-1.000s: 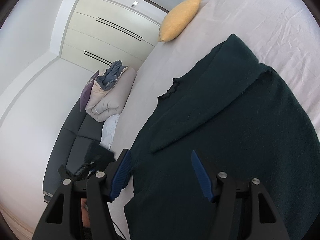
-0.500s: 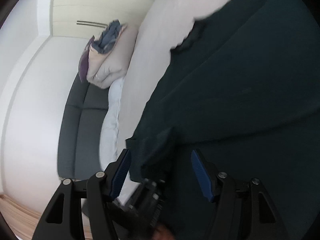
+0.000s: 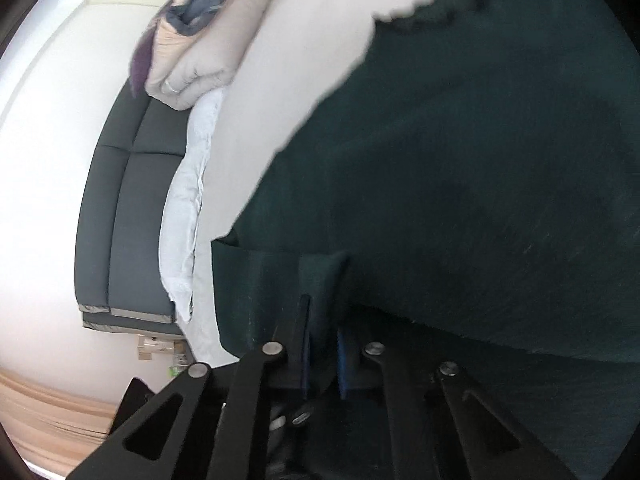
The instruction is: Fold small clothes
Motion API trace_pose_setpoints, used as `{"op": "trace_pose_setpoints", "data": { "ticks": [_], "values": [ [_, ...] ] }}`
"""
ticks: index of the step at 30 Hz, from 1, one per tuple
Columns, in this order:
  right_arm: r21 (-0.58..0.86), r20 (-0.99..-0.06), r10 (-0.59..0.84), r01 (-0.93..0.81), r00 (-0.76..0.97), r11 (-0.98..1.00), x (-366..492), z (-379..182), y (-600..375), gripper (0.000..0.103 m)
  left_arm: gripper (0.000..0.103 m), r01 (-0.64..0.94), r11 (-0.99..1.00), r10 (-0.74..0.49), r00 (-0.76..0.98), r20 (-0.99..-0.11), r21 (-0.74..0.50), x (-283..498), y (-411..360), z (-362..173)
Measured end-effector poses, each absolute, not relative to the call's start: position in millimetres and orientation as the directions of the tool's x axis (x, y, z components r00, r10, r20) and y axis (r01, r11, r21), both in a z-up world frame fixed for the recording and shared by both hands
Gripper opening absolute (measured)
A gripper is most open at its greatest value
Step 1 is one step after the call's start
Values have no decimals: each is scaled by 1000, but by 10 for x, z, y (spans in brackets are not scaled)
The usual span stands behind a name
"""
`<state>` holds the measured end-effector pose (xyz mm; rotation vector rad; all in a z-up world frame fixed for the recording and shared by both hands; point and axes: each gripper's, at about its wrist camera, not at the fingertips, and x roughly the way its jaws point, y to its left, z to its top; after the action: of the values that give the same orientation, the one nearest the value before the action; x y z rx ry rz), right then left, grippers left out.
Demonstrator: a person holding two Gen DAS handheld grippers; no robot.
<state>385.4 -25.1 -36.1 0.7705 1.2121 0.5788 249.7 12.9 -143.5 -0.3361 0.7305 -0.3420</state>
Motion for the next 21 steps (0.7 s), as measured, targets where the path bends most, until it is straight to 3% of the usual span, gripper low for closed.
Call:
{"op": "trace_pose_setpoints", "data": {
  "ticks": [3, 9, 11, 14, 21],
  "values": [
    [747, -616, 708, -28, 345, 664, 3858, -104, -576, 11, 66, 113, 901, -353, 752, -556, -420, 2350, 362, -1428],
    [649, -704, 560, 76, 437, 757, 3853, -5, -1410, 11, 66, -96, 885, -255, 718, -648, -456, 2445, 833, -1741],
    [628, -726, 524, 118, 445, 770, 3857, -72, -1589, 11, 66, -109, 865, -282, 702, -654, -489, 2429, 926, -1816],
    [626, -735, 509, 160, 448, 763, 3875, -216, -1748, 11, 66, -106, 893, -245, 699, -671, -437, 2453, 909, -1795],
    [631, -739, 503, 199, 448, 750, 3783, -425, -1810, 17, 66, -101, 874, -247, 751, -613, -475, 2368, 897, -1599]
  ]
}}
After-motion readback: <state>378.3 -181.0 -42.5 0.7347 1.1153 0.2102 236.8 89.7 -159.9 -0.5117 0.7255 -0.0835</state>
